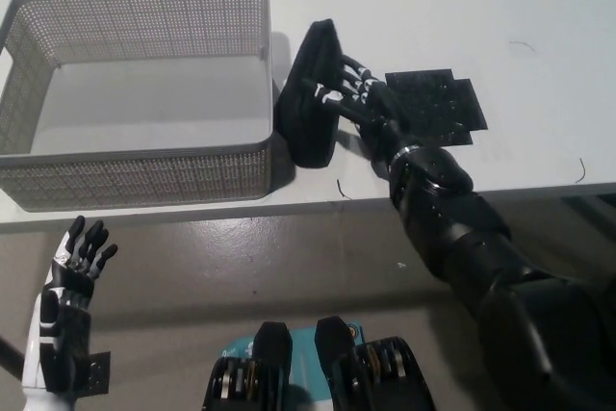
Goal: Use the right hand to push the pencil case on the right hand side to the container on the left side
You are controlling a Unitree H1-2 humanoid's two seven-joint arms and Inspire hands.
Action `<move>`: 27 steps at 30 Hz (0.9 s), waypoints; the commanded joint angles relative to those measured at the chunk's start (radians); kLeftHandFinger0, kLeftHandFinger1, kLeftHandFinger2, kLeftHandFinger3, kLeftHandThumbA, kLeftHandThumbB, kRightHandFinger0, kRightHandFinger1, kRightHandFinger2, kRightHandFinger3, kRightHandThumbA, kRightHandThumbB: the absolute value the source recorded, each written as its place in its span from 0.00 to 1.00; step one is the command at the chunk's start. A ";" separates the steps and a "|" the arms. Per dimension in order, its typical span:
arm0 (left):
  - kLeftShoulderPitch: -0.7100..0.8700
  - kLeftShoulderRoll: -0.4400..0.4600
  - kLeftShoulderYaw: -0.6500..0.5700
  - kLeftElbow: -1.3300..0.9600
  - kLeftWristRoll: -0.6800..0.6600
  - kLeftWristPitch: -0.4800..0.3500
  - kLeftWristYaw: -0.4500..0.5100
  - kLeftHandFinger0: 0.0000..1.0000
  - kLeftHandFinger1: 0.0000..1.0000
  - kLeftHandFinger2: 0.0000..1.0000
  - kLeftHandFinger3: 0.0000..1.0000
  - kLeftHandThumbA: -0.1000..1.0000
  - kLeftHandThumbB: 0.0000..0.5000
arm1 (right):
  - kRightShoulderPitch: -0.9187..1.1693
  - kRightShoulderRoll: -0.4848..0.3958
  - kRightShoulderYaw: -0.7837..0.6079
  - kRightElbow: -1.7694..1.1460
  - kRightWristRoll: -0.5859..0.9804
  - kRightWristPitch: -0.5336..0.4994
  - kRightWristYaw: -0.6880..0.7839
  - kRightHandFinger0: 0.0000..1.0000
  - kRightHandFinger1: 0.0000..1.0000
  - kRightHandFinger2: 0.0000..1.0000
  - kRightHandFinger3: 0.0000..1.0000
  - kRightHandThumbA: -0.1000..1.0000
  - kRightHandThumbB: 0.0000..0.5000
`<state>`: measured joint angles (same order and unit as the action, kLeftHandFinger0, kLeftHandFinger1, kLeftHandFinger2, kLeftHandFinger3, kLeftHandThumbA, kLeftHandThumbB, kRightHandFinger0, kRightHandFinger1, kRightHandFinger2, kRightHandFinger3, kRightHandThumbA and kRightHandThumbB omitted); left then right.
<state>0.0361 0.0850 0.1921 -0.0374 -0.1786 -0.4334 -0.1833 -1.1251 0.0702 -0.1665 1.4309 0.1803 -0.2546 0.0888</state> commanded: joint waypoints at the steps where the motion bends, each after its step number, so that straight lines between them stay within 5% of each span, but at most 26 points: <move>1: -0.021 0.002 0.005 -0.034 -0.018 -0.037 -0.013 1.00 1.00 1.00 1.00 1.00 0.80 | -0.092 0.025 0.014 -0.005 -0.014 -0.011 -0.013 1.00 1.00 1.00 1.00 1.00 0.45; 27: -0.033 0.016 0.003 -0.038 -0.017 -0.037 -0.003 1.00 1.00 1.00 1.00 1.00 0.83 | -0.128 0.078 0.017 -0.003 -0.007 -0.004 -0.009 1.00 1.00 1.00 1.00 1.00 0.45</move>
<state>0.0095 0.0889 0.1923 -0.0380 -0.1869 -0.4380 -0.1839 -1.1872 0.1274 -0.1464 1.4335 0.1691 -0.2518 0.0667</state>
